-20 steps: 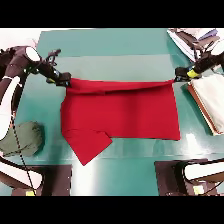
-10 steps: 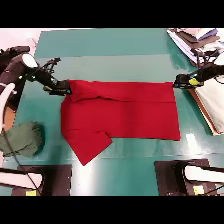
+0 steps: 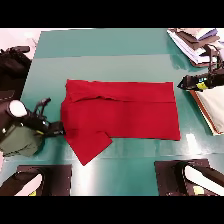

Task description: Fold the shirts.

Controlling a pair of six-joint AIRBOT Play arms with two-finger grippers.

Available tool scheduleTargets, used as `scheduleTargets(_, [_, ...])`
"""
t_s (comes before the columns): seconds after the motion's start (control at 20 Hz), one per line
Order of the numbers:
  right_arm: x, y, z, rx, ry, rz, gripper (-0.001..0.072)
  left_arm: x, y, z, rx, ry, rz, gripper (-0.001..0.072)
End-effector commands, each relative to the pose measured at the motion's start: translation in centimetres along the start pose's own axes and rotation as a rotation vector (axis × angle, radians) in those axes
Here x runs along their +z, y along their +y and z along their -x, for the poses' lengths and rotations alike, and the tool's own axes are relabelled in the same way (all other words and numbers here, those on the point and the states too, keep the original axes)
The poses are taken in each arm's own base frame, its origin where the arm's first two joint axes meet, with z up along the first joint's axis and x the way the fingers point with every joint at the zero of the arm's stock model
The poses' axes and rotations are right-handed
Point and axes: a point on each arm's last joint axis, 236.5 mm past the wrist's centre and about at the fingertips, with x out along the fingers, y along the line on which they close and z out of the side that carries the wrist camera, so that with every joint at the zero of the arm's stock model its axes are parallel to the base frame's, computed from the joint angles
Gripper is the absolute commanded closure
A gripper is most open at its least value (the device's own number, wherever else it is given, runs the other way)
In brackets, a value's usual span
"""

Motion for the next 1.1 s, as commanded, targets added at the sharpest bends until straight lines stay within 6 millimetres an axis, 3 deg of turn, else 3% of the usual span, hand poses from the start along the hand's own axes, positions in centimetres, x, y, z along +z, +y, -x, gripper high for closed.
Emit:
scheduleTargets(0.0, [0.0,0.1,0.3,-0.001,-0.016,0.001,0.0301,-2.8,-1.0,-3.5,-0.116,0.007,0.117,0.017])
scheduleTargets(0.2, [-0.2,0.1,0.3,0.001,-0.006,0.001,0.0301,-1.2,-4.3,-4.5,-0.301,-0.081,0.166,0.0171])
scheduleTargets(0.35, [-1.0,0.2,0.3,0.006,0.028,0.0,0.0301,-0.8,-5.6,-4.7,-0.309,-0.114,0.11,0.0174])
scheduleTargets(0.4, [-1.7,0.3,0.3,0.01,0.06,0.0,0.0301,-1.2,-6.2,-4.8,-0.317,-0.101,0.098,0.0317])
scheduleTargets(0.45, [-2.6,-0.1,0.4,0.006,0.096,-0.004,0.0301,-1.9,-6.5,-4.8,-0.325,-0.073,0.091,0.0578])
scheduleTargets(0.5, [-3.7,-0.7,0.5,0.002,0.13,-0.02,0.0301,-2.3,-6.6,-4.6,-0.325,-0.055,0.072,0.0671])
scheduleTargets(0.6, [-7.6,-2.8,0.2,-0.012,0.215,-0.088,0.0302,-2.7,-6.9,-3.9,-0.319,-0.036,0.005,0.0672])
scheduleTargets(0.75, [-16.9,-5.7,-0.3,-0.001,0.403,-0.257,0.0286,-1.9,-7.1,-2.7,-0.301,-0.055,-0.042,0.0672])
scheduleTargets(0.8, [-19.7,-6.3,-0.5,0.008,0.451,-0.336,0.0174,-1.6,-7.2,-2.5,-0.302,-0.063,-0.053,0.0672])
scheduleTargets(0.85, [-22.2,-6.7,-0.8,0.019,0.487,-0.407,0.0147,-1.5,-7.3,-2.4,-0.304,-0.07,-0.053,0.0672])
scheduleTargets(0.95, [-25.8,-6.6,-1.6,0.047,0.552,-0.51,0.0159,-1.3,-7.3,-2.4,-0.303,-0.074,-0.053,0.0672])
scheduleTargets(1.05, [-27.0,-5.5,-2.8,0.094,0.587,-0.548,0.016,-1.4,-7.3,-2.4,-0.303,-0.074,-0.066,0.0671])
